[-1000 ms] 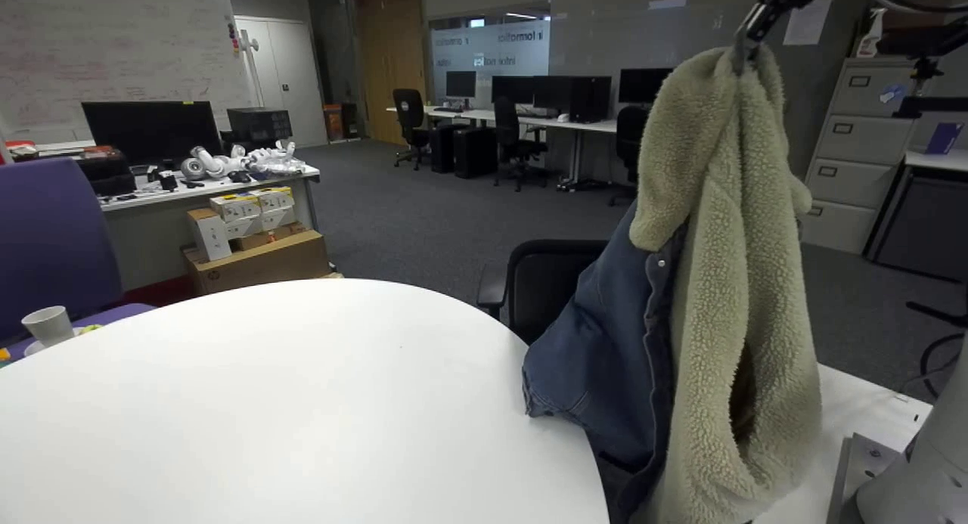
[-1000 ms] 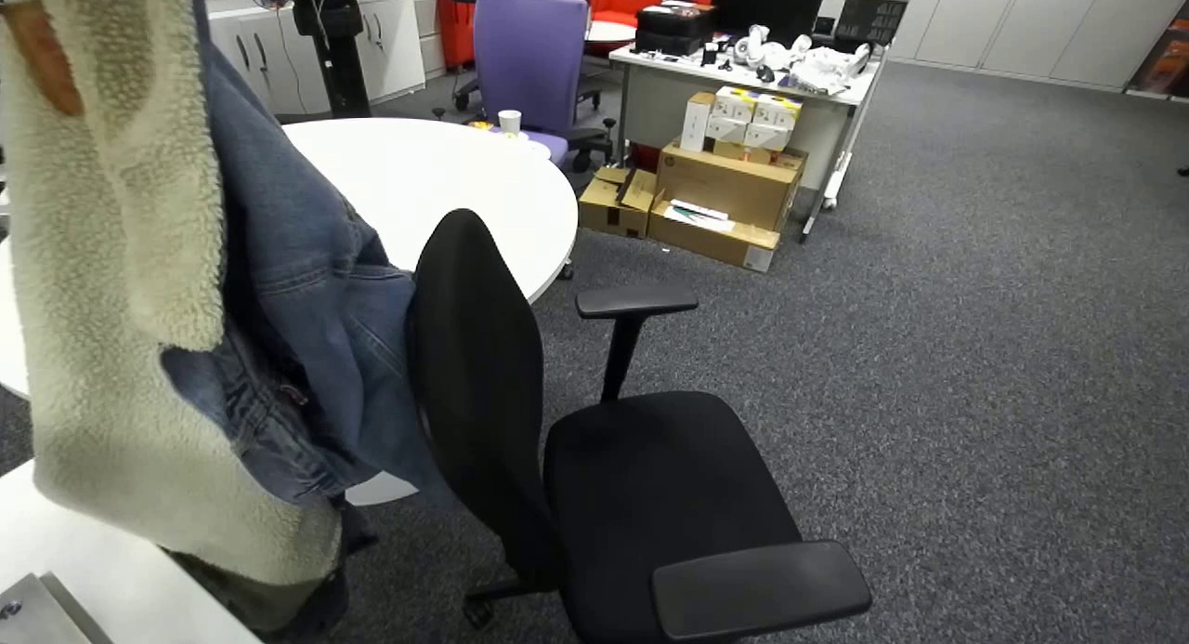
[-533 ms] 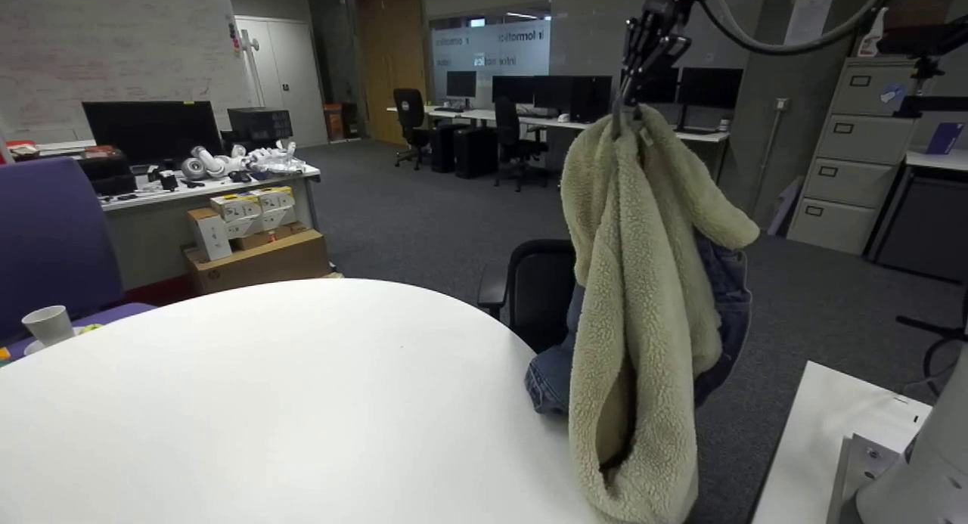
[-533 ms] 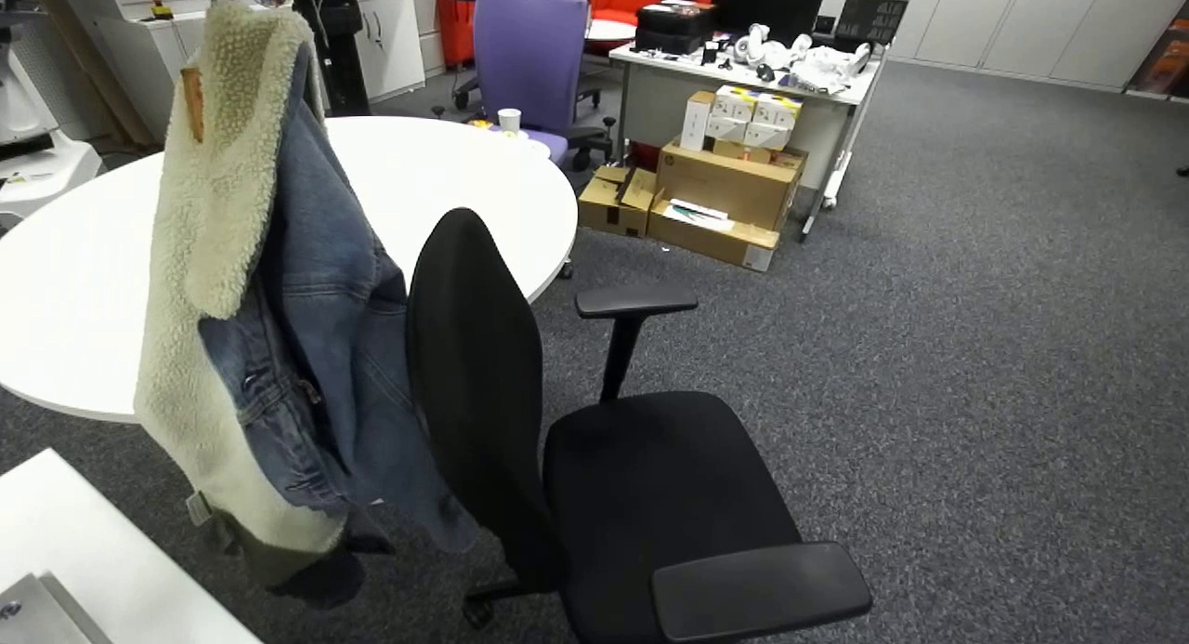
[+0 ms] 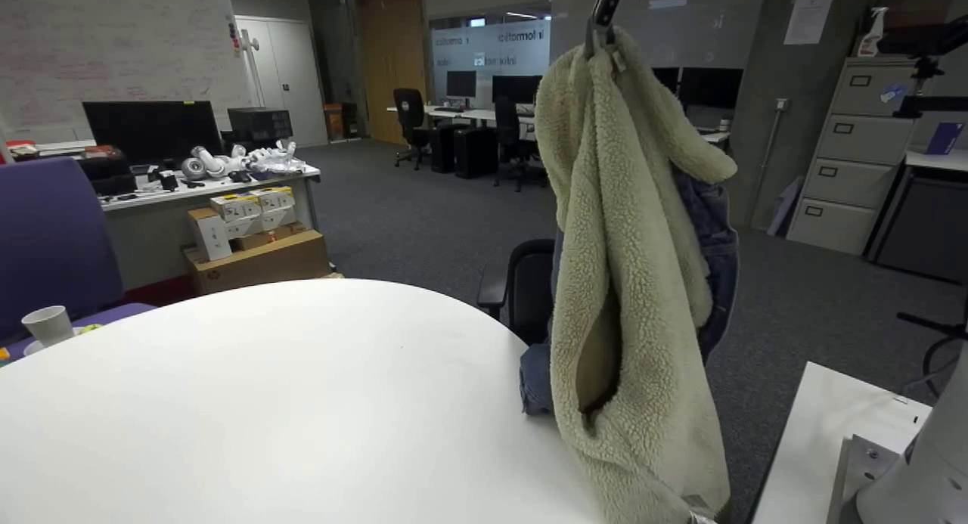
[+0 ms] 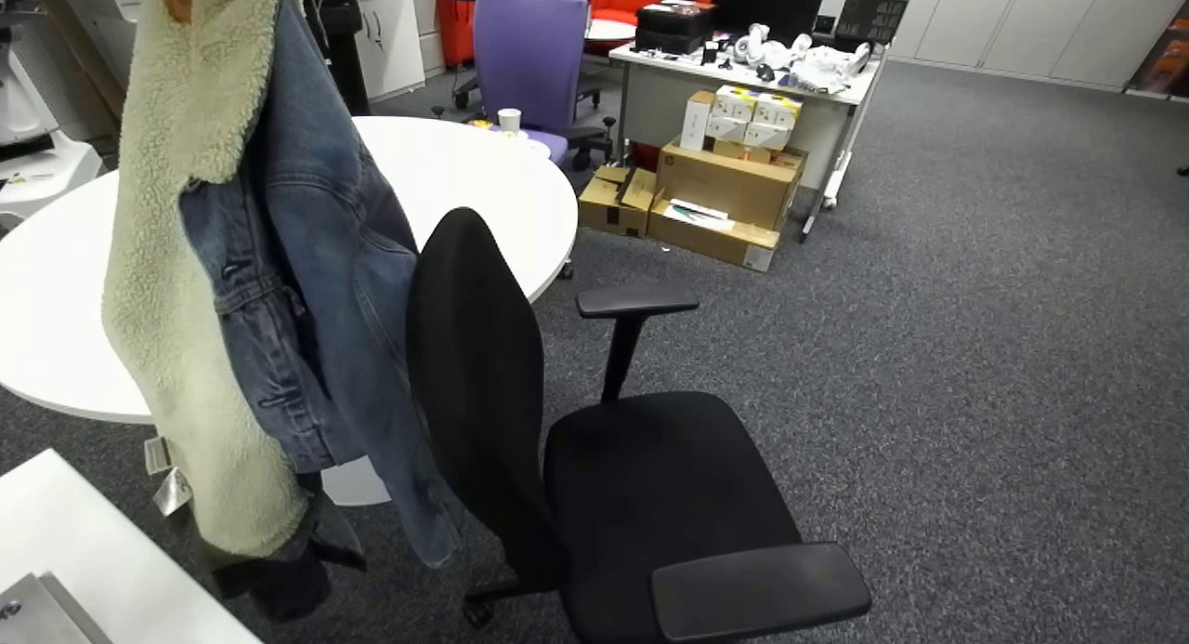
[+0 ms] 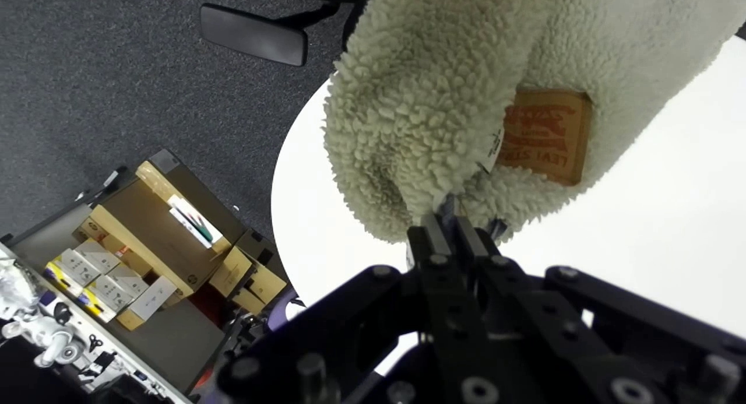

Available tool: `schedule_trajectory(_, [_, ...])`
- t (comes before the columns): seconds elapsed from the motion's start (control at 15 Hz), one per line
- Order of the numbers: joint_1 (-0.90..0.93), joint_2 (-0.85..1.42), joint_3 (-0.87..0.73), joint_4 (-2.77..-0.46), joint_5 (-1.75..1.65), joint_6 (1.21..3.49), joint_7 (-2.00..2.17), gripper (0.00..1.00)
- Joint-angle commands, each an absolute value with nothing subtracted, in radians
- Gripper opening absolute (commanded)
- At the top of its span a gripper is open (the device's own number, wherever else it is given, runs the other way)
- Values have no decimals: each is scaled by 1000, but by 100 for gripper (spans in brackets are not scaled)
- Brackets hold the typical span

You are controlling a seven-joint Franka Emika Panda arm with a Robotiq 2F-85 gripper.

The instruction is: Put the blue jacket on the backrest of the black chair

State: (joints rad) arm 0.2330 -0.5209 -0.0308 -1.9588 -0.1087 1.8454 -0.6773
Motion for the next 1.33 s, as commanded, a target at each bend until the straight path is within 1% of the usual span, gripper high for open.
schedule_trajectory(0.0, [204, -493, -27, -1787, -107, 1809, -681, 2])
schedule_trajectory(0.13, [202, -496, -37, -1767, -95, 1810, -687, 2])
schedule_trajectory(0.33, [198, -497, -18, -1856, -143, 1850, -708, 2])
schedule_trajectory(0.4, [223, -537, -47, -1900, -47, 1927, -689, 2])
schedule_trajectory(0.53, [225, -537, 1, -1959, -108, 1923, -733, 2])
schedule_trajectory(0.67, [250, -588, 29, -1996, -97, 1936, -769, 2])
schedule_trajectory(1.0, [309, -710, 60, -2028, -54, 1902, -788, 2])
schedule_trajectory(1.27, [319, -792, 48, -1975, -66, 1823, -774, 2])
